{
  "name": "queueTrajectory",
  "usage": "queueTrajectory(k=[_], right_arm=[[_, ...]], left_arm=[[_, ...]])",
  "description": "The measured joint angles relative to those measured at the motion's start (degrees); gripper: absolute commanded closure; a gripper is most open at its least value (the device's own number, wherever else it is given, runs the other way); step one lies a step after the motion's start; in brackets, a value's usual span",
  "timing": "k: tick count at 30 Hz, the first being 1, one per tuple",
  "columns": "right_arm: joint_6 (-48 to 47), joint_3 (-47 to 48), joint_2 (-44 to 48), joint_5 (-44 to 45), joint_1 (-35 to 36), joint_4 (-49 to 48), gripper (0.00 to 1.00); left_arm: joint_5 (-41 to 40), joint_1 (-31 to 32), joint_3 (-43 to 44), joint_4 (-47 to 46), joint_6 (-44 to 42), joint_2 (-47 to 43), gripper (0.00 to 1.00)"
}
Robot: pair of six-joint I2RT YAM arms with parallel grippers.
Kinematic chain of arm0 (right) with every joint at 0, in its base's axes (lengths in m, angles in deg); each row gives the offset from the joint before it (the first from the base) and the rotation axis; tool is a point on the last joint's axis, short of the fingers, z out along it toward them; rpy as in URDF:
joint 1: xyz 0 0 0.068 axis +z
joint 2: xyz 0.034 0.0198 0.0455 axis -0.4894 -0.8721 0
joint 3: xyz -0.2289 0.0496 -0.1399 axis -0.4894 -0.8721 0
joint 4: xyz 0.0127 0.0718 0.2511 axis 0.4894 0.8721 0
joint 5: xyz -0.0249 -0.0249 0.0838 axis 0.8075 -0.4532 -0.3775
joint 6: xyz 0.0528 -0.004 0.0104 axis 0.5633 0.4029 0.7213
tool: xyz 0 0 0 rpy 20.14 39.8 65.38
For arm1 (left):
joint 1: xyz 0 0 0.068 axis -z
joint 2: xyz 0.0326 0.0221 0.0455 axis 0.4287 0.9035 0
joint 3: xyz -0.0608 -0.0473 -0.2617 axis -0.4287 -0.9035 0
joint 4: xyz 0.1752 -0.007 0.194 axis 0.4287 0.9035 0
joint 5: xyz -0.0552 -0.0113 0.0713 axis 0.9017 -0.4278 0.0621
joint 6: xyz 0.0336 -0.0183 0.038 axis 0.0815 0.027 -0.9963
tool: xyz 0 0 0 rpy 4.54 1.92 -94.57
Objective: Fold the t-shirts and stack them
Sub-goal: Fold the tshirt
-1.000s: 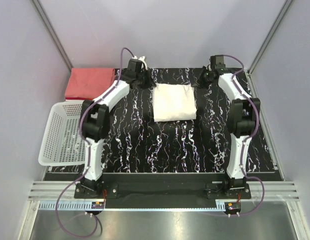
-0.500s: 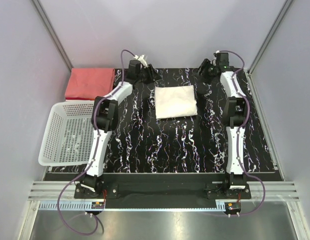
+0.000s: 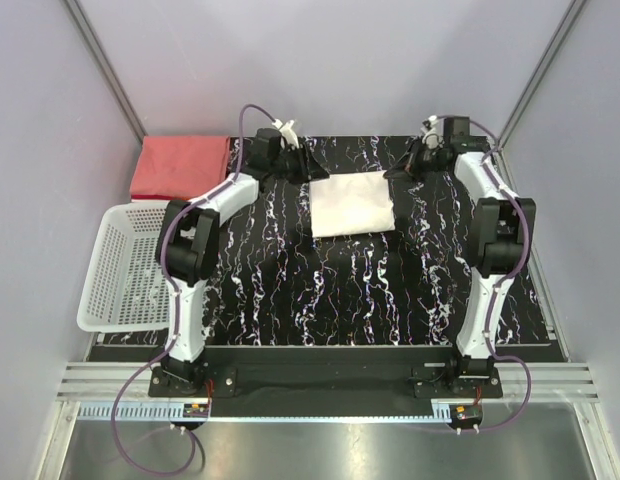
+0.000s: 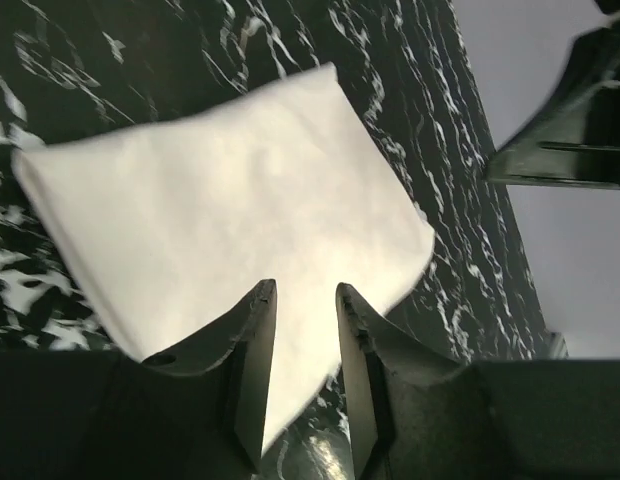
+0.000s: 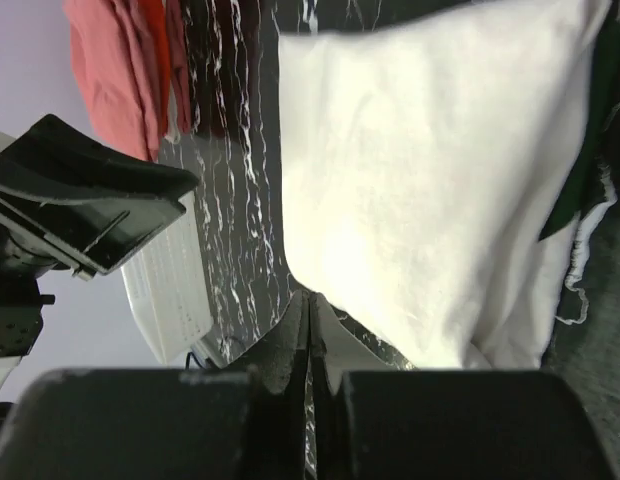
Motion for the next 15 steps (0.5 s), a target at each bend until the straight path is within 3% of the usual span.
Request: queueTrajectory(k=[7, 11, 15], right_arm=[[-1.22, -3.78, -7.1, -1.42, 1.25, -1.49, 0.98], [-1.18, -2.34, -12.92, -0.44, 0.11, -1.2, 0.92], [-0.59, -0.5, -12.94, 0.5, -0.96, -1.4, 0.87]], left_arm=[[-0.28, 2.49, -10.27, -2.12, 2.97, -1.97, 0.67], [-0.87, 2.6, -10.73, 0.55, 2.25, -1.95, 0.67], [-2.23, 3.48, -10.51, 1.64, 1.25, -2.38, 0.65]])
